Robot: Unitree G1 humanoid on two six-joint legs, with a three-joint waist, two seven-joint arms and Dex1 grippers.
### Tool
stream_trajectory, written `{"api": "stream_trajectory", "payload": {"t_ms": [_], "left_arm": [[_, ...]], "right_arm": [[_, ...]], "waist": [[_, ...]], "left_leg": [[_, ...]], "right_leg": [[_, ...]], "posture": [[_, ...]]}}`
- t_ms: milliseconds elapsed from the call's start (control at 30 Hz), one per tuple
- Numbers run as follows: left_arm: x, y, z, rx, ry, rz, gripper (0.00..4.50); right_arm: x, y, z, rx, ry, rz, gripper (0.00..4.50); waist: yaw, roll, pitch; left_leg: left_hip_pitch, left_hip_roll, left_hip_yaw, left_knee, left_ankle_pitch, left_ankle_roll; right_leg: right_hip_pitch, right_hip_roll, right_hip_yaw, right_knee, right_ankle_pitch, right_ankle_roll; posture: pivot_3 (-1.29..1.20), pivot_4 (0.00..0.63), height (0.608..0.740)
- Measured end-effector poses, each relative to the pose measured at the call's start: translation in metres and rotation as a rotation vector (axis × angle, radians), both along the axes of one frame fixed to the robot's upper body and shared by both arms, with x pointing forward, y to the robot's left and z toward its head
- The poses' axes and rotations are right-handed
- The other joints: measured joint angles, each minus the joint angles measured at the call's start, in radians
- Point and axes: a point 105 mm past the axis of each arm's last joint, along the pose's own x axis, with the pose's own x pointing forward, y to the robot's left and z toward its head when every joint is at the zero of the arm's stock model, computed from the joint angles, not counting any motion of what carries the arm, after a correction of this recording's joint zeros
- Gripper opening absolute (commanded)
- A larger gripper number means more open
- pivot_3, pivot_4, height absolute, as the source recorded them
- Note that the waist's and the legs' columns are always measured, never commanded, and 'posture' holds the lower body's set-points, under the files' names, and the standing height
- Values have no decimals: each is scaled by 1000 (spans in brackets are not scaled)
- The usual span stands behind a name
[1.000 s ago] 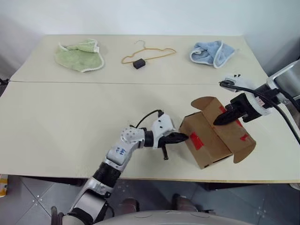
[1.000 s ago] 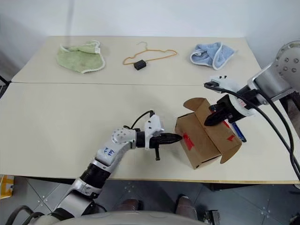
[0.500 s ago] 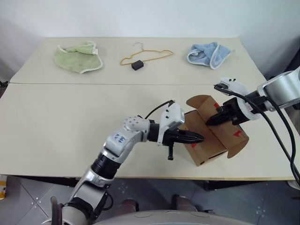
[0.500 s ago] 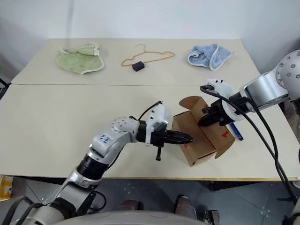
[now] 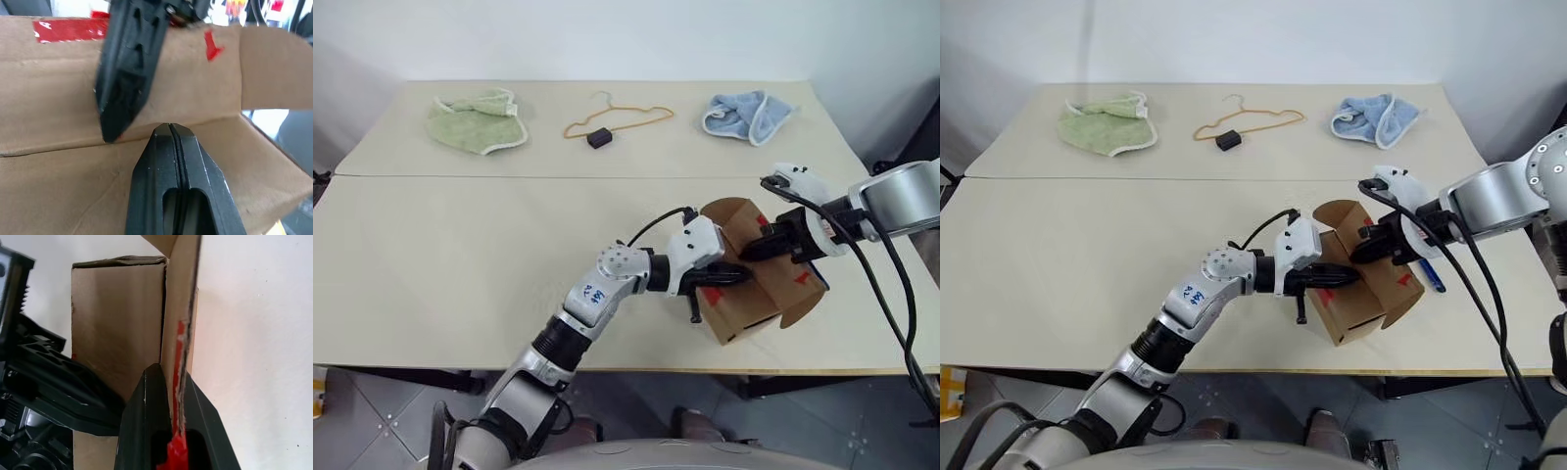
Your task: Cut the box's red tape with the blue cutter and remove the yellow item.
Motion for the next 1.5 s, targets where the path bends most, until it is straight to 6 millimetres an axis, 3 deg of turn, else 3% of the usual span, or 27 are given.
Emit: {"api": "stream_trajectory", "payload": {"t_ms": [200, 300, 467, 700, 967, 1000, 1100, 1233, 1333, 1467, 1500], "left_arm": [[-2, 15, -8, 62, -19, 6, 0], [-1, 24, -15, 19, 43, 34, 0], [1, 50, -25, 15, 87, 75, 0], [15, 86, -36, 61, 118, 189, 0], [25, 100, -35, 49, 164, 273, 0], [26, 103, -35, 52, 174, 284, 180], [32, 117, -36, 71, 193, 336, 869], [36, 128, -30, 75, 154, 360, 2112], [46, 147, -6, 19, 45, 393, 3028], [55, 186, 28, -3, -100, 459, 4279], [55, 188, 29, -4, -104, 459, 4410]], "right_arm": [[4, -23, 4, -14, -18, -85, 23], [6, -43, 0, -54, -28, -152, 23], [7, -59, -11, -68, -29, -191, 23], [10, -48, -40, -30, 1, -168, 23], [14, -38, -52, 46, -20, -185, 23], [14, -36, -54, 62, -23, -188, 6], [15, -29, -57, 116, -49, -194, 649], [11, -26, -50, 173, -112, -181, 1991], [-1, -29, -32, 225, -229, -100, 3025], [-14, -36, 3, 314, -490, 58, 4411], [-14, -37, 4, 315, -502, 67, 4478]], "waist": [[0, -4, -3], [3, -4, -5], [5, -4, -5], [5, 1, -2], [4, 1, -2], [4, 1, -2], [1, 1, -2], [2, 2, -2], [8, 2, -1], [2, 2, -1], [2, 2, -1]], "left_leg": [[6, 1, 0, -1, -3, 5], [8, 1, 0, -1, -3, 6], [8, 1, -1, -1, -3, 5], [5, 0, -1, -1, -2, 3], [-3, 0, 0, -2, 1, -2], [-3, 0, 0, -2, 1, -2], [-3, 0, 1, -2, 1, -2], [-3, 0, 1, -2, 1, -2], [-5, 0, 0, -2, 1, -1], [-5, 0, 2, -2, -1, -1], [-5, 0, 3, -2, -1, -1]], "right_leg": [[6, 1, 0, -2, -1, -1], [9, 1, 0, -5, -1, -2], [9, 1, 0, -4, -1, -2], [6, 1, 0, -1, 0, -1], [-3, 1, 0, -3, 0, 0], [-3, 1, 0, -3, 0, 0], [-3, 1, 0, -2, 1, 0], [-3, 1, 0, -2, 1, 0], [-4, 1, 0, -3, 1, 0], [-4, 1, 0, -5, 1, 2], [-4, 1, 0, -5, 1, 2]], "posture": [[0, 150, 740], [0, 150, 740], [0, 150, 740], [0, 150, 740], [0, 150, 740], [0, 150, 740], [0, 150, 740], [0, 150, 740], [0, 150, 740], [0, 150, 740], [0, 150, 740]]}}
